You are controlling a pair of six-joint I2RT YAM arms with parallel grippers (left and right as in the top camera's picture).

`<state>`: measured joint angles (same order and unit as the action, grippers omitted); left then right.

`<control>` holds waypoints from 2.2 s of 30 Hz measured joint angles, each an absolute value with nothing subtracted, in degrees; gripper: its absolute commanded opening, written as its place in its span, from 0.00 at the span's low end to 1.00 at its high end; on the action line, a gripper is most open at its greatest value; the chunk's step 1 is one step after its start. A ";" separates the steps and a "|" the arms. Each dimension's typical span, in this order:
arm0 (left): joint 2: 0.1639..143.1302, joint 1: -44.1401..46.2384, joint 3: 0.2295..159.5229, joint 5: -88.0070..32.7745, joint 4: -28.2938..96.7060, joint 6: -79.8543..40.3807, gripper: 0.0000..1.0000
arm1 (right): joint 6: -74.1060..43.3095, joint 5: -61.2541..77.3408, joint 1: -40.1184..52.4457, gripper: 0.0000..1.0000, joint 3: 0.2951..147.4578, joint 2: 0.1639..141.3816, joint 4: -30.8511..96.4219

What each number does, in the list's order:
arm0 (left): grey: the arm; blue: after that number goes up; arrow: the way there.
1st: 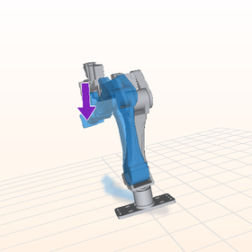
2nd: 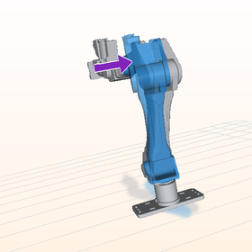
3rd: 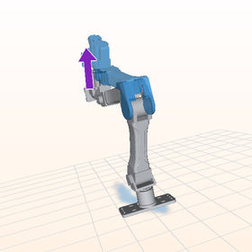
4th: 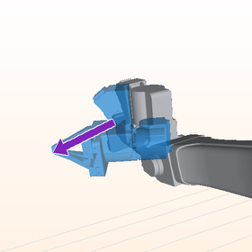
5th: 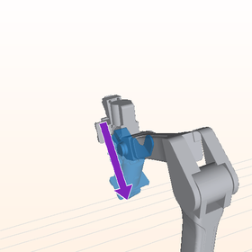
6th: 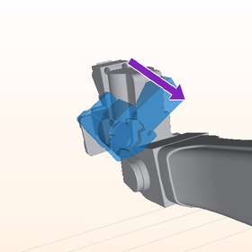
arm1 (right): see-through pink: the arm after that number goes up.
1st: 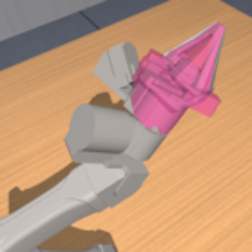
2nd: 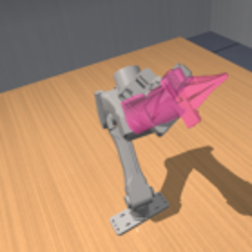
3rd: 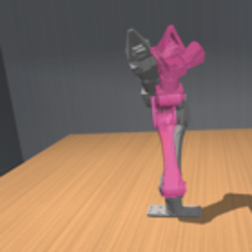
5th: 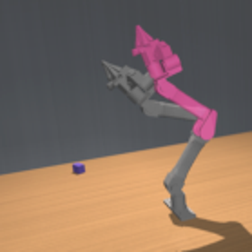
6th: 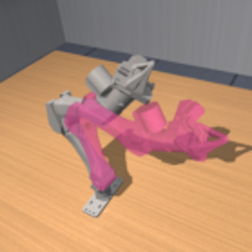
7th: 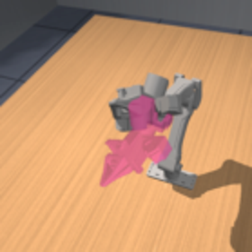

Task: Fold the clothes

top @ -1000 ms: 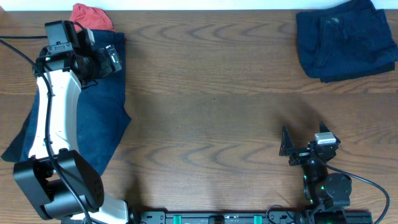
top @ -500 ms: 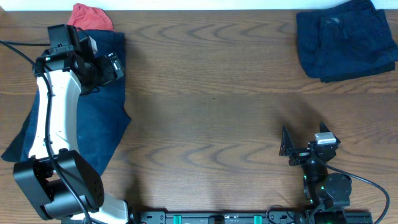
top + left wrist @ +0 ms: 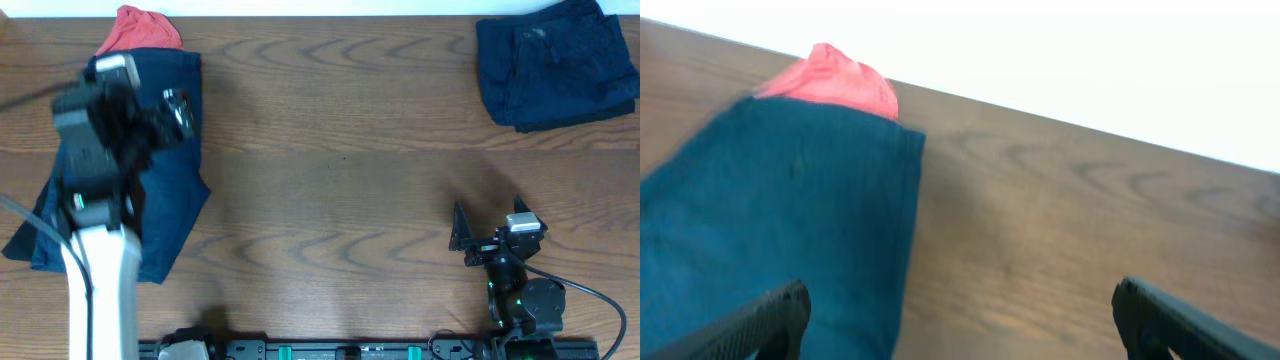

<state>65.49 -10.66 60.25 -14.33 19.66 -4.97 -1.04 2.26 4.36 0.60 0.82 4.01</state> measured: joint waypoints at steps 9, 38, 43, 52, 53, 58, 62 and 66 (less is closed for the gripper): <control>42.00 -10.66 29.30 -13.37 1.39 -2.74 0.98 | -1.04 2.07 4.36 0.99 0.58 0.67 3.99; 1.13 -10.66 0.45 -13.28 -8.84 -2.76 0.98 | -1.04 1.89 4.36 0.99 0.56 0.69 4.01; 0.62 -10.66 0.45 -13.28 -7.55 -2.74 0.98 | -1.04 1.89 4.36 0.99 0.56 0.69 4.01; 0.60 -10.66 0.64 -12.43 0.01 -2.72 0.98 | -1.04 1.89 4.36 0.99 0.56 0.67 4.01; 0.58 -10.66 0.71 -12.16 0.16 -2.72 0.98 | -1.04 1.89 4.36 0.99 0.56 0.67 4.01; 0.58 -10.66 0.78 -11.75 0.25 -2.70 0.98 | -1.04 1.89 4.36 0.99 0.56 0.69 4.01; 0.58 -10.66 0.80 -11.60 0.27 -2.70 0.98 | -1.04 1.89 4.36 0.99 0.56 0.69 4.01; 0.58 -10.66 0.80 -11.62 0.27 -2.70 0.98 | -1.04 1.89 4.36 0.99 0.56 0.67 4.01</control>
<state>0.58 -10.66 0.80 -11.62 0.27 -2.70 -1.04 1.89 4.36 0.56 0.67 4.01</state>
